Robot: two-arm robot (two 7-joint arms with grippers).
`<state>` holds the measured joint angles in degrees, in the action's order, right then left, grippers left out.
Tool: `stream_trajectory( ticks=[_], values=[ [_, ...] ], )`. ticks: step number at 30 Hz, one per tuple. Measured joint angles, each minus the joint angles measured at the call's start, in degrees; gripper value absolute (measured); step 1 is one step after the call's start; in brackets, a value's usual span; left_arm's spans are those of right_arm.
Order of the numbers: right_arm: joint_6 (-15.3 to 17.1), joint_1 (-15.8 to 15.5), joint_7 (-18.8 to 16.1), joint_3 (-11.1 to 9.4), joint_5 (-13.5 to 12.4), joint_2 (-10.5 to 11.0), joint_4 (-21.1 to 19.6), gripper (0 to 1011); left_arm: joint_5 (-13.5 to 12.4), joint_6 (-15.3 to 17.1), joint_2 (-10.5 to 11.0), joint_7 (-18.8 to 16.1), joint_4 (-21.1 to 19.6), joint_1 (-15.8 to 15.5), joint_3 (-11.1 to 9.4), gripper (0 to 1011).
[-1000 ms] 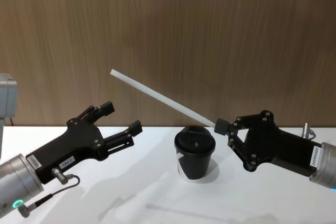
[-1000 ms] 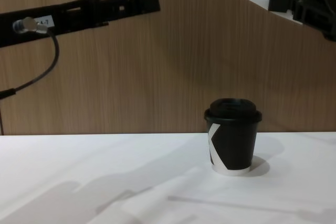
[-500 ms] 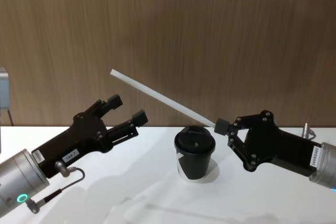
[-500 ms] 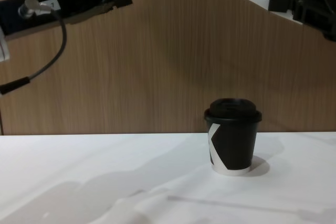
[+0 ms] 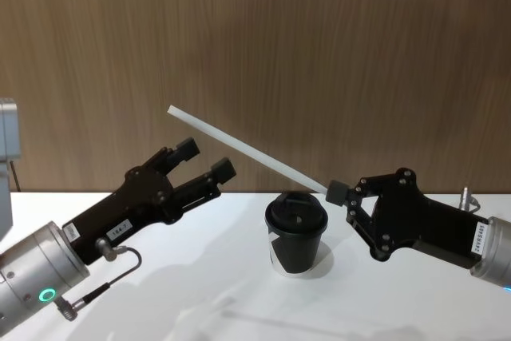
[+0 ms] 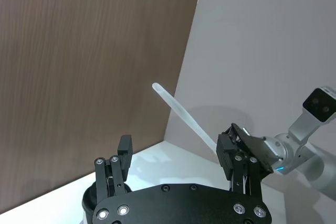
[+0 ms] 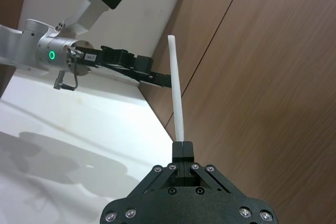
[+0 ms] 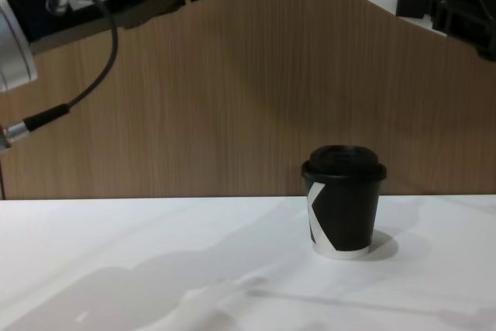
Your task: Pick up the straw with one hand, pass it to the other hand, and insert it into the cup.
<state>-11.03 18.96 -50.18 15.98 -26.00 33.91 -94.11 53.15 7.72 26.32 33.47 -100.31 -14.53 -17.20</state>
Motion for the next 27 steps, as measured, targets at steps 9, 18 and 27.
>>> stream_trajectory(
  ticks=[9,18,27],
  values=[
    [0.00,0.00,0.00,0.00,0.00,0.00,0.00,0,1.01,-0.31,-1.31,-0.32,0.86,-0.97,-0.90,1003],
    [0.00,0.00,0.00,0.00,0.00,0.00,0.00,0,1.43,-1.11,-2.46,-0.61,2.00,-2.26,-2.00,1003],
    [0.00,0.00,0.00,0.00,0.00,0.00,0.00,0,1.70,-1.65,-3.12,-0.61,3.07,-3.41,-2.91,1003]
  ],
)
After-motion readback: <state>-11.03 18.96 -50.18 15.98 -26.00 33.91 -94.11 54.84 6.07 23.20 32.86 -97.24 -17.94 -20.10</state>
